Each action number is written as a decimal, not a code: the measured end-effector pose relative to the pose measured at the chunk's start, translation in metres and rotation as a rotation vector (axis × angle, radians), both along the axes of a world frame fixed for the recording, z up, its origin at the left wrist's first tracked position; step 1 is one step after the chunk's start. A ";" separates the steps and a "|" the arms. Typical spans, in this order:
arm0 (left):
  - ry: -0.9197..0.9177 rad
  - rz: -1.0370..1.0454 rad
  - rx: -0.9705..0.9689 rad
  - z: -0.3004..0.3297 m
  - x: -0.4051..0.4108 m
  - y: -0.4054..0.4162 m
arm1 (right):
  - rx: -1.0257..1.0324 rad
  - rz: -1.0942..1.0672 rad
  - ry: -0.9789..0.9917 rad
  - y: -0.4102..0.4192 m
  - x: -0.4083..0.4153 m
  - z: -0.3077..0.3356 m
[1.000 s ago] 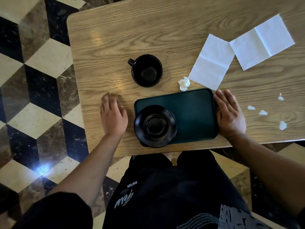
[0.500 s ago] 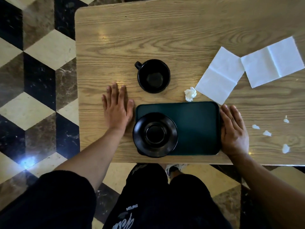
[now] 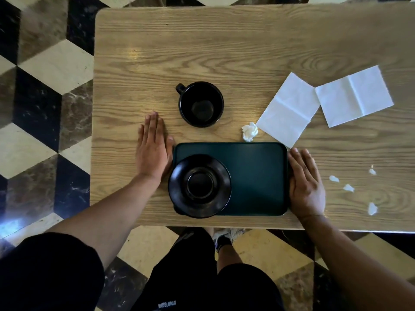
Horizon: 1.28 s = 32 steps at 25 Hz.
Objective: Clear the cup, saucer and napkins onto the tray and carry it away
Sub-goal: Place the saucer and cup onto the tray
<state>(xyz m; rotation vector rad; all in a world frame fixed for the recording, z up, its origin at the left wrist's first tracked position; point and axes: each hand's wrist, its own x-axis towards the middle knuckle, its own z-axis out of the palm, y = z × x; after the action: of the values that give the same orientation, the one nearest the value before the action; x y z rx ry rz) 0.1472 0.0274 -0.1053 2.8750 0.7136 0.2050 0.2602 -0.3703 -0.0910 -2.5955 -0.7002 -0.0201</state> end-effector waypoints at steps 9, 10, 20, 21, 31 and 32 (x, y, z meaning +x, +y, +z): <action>-0.052 0.012 0.004 0.003 0.000 0.003 | 0.111 -0.154 0.094 0.031 0.012 0.049; -0.054 0.010 0.007 0.003 0.000 0.004 | 0.140 -0.189 0.085 0.050 0.020 0.061; -0.033 0.012 0.008 0.006 0.000 0.003 | 0.006 0.070 0.562 0.252 0.049 0.097; -0.037 0.012 0.015 0.006 0.001 0.003 | -0.031 0.065 0.556 0.256 0.049 0.095; -0.004 0.024 0.013 0.006 0.001 0.002 | 0.121 0.027 0.556 0.232 0.046 0.100; -0.001 0.028 0.010 0.006 0.001 0.002 | 0.144 0.018 0.560 0.222 0.045 0.105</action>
<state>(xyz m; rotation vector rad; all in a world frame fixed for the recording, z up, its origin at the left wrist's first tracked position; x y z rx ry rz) 0.1483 0.0294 -0.0988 2.8758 0.7545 0.2150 0.3048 -0.1482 0.0141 -2.2907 -0.4886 0.6128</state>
